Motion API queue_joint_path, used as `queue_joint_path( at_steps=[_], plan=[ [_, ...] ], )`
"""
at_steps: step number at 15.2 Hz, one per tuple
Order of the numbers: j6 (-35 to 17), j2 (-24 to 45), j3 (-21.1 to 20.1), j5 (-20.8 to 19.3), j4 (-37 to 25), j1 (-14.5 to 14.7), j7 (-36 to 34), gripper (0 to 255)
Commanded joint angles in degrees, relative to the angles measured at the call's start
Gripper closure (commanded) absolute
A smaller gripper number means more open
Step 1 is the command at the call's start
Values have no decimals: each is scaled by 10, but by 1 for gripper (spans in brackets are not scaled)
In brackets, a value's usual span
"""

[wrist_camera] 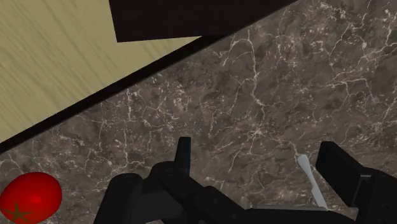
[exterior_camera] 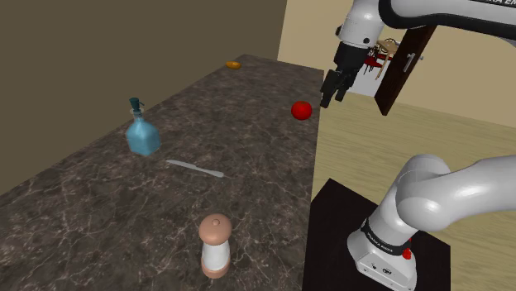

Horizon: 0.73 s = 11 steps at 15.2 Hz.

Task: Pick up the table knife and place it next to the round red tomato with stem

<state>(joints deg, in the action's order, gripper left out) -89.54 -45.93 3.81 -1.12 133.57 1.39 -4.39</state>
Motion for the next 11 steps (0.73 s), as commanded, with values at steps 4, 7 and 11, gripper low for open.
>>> queue_joint_path(
  at_steps=[4,7,11],
  plan=[
    [-50,47,-8,5,5,13,5,0],
    [-98,98,-16,9,3,25,10,0],
    [-157,170,-27,14,-9,41,18,0]
  ],
)
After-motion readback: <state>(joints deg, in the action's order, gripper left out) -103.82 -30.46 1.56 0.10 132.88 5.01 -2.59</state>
